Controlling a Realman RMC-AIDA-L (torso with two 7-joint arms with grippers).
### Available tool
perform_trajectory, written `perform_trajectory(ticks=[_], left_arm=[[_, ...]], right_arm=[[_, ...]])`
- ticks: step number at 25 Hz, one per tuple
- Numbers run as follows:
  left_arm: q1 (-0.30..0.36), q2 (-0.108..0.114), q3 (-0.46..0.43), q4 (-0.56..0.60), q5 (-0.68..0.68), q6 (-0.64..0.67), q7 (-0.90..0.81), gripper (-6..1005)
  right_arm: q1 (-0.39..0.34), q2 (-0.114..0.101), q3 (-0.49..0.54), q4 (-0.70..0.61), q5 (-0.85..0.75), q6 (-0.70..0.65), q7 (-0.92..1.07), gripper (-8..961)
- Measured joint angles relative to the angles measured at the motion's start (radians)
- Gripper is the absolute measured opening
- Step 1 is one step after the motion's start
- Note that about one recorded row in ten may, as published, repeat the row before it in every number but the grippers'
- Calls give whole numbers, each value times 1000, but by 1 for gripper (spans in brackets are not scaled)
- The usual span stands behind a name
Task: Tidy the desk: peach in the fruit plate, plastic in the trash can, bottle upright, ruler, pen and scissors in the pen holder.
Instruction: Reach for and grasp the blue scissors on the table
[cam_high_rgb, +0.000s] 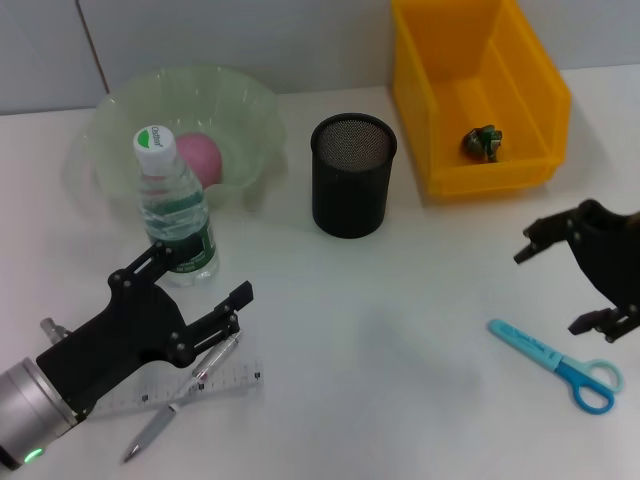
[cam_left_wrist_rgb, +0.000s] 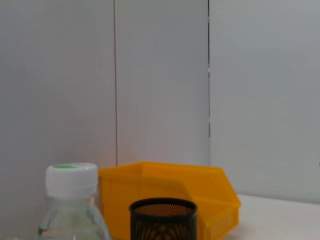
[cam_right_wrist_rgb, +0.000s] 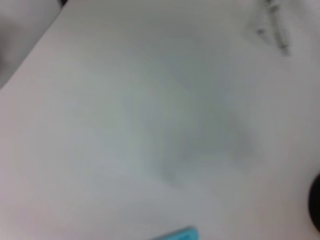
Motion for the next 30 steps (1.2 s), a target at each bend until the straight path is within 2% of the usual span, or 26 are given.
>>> perform_trajectory(ticks=[1,3,6,7,11,12,19,21,24,25,26,27,28,30], left_arm=[[0,0,0,0,0,0,0,798],[3,0,0,-1,-1,-3,11,798],[1,-1,17,-1,-1,17,18,798],[0,-1,21,-1,-1,18,18,798],[0,-1,21,-1,-1,18,18,798],[-16,-1,50,-5,-2,19,10,798],[-21,0,62,-10,-38,24,-21,798],[-18,0,77,-13,-76,24,-35,798],[-17,0,83,-14,-88,24,-37,798],[-16,0,98,-14,-107,24,-37,798],[-15,0,159,-15,-179,23,-38,798],[-15,0,159,-15,-179,23,-38,798],[-15,0,197,-11,-223,19,-38,798],[-15,0,197,-11,-223,19,-38,798]], right_arm=[[0,0,0,0,0,0,0,825],[-28,-2,13,65,-3,37,-177,825],[-38,-3,26,106,-7,48,-271,825],[-49,-3,51,141,-8,54,-380,825],[-58,-2,71,162,-9,72,-509,825],[-56,-3,74,169,-10,79,-544,825],[17,-6,139,282,-14,99,-787,825],[50,-7,169,337,-24,109,-920,825],[54,-7,176,348,-27,112,-948,825],[64,-10,190,367,-29,117,-1006,825],[67,-11,198,373,-29,118,-1034,825],[69,-12,206,380,-29,117,-1067,825],[70,-13,216,388,-29,118,-1105,825],[74,-12,233,405,-29,126,-1177,826]])
